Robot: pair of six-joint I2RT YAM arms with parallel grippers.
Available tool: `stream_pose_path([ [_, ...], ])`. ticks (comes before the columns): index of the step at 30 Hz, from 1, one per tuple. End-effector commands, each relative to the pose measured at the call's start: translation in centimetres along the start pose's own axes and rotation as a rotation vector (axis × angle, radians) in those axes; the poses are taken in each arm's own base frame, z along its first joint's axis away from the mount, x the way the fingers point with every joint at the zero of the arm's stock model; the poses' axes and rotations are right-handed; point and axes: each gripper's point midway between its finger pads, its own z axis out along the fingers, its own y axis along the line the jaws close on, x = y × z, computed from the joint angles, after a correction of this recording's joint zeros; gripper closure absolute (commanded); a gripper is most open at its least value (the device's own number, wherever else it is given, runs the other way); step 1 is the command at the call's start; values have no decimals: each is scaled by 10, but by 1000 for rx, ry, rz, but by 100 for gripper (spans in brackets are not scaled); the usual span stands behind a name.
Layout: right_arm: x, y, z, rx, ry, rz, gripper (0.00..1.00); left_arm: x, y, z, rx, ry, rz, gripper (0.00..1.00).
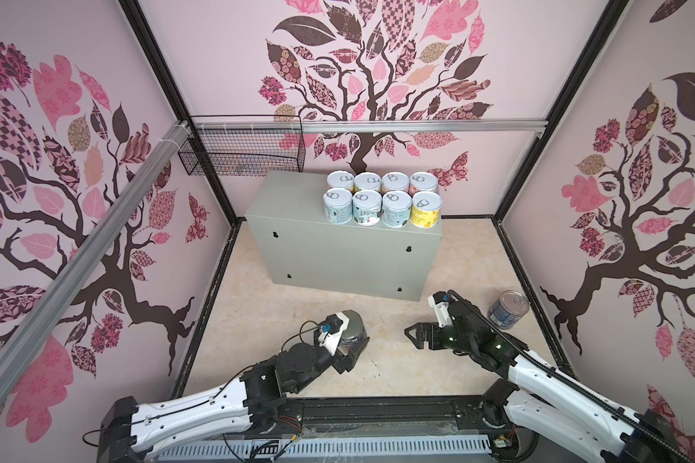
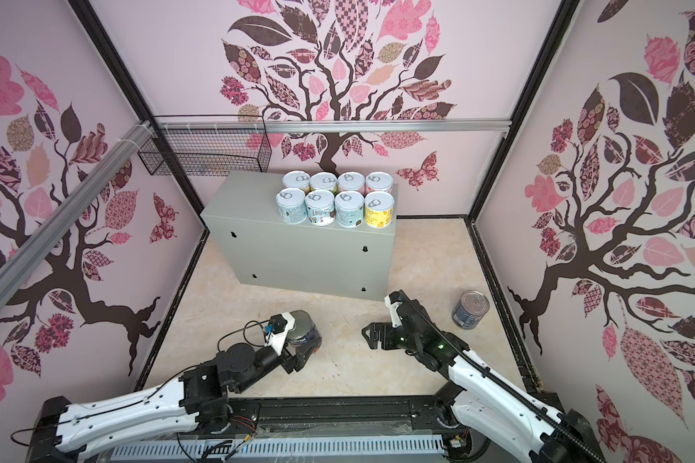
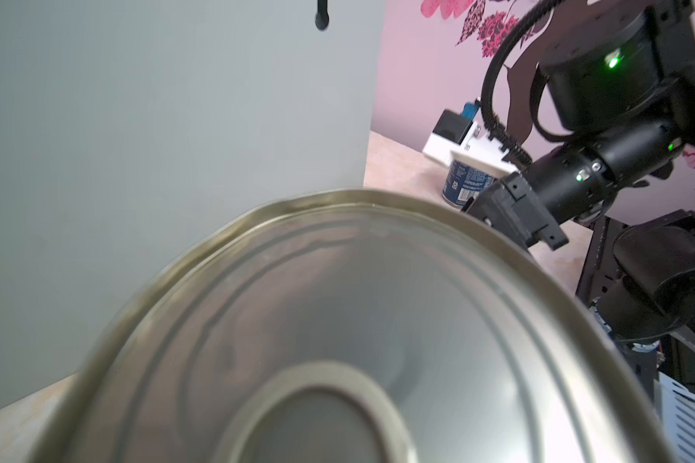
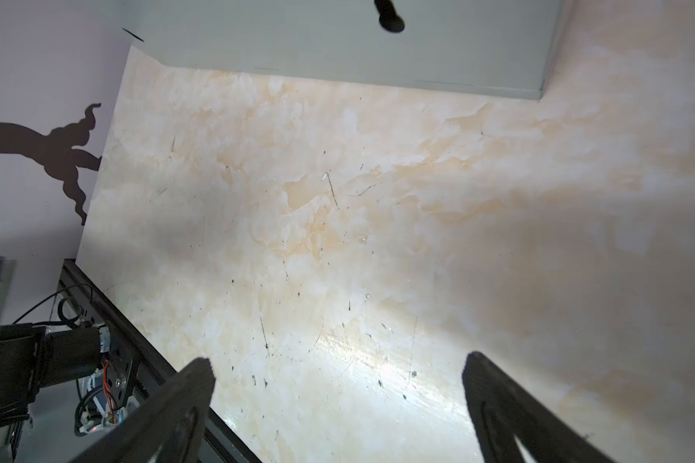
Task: Place and organize the canned foods onto the counter
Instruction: 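Lift the dark can with the left gripper toward the cabinet top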
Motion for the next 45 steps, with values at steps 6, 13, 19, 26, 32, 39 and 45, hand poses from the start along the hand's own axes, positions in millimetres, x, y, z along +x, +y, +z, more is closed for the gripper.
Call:
stream_pose_path([
  [6,0,43,16,30,23,-106,0,-76,29,-46,-119,-80,-36,27],
  [13,-6,60,27,20,33,-134,0,-133,53,-69,-275,-59,-4,27],
  [19,-14,66,34,28,29,-161,0,-192,75,-94,-386,-64,35,27],
  [26,-22,77,42,20,43,-199,0,-254,78,-99,-422,-75,125,26],
  [32,-23,81,46,12,50,-216,0,-305,80,-98,-483,-113,194,27],
  [39,-20,81,48,1,58,-218,0,-335,128,-74,-504,-111,63,29],
  [45,-14,73,50,15,64,-233,0,-353,163,-49,-507,-145,-10,30],
])
